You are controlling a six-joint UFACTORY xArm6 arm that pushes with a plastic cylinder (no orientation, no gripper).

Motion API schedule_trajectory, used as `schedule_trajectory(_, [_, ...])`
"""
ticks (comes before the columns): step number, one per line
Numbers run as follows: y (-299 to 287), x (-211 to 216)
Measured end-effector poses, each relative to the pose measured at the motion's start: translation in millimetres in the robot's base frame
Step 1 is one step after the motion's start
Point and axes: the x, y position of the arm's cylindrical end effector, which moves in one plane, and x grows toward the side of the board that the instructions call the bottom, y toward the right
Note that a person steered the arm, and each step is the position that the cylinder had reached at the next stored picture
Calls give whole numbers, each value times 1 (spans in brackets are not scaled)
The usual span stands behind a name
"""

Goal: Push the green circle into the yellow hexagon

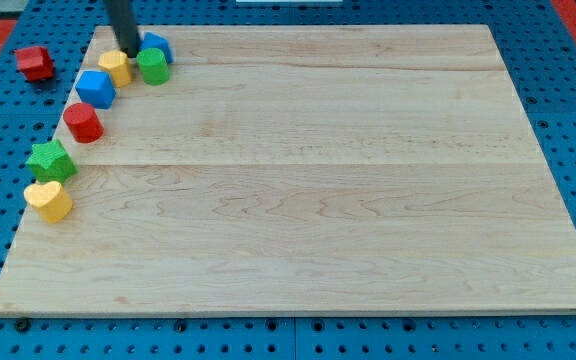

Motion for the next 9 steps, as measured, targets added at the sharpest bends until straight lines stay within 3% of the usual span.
schedule_trajectory(2, [61, -1])
schedule_trajectory(4, [27, 25])
schedule_trajectory(5, [41, 33])
schedule_trajectory(6, [57, 69])
schedule_trajectory(7, [-4, 54])
schedule_trajectory(9, [-15, 15])
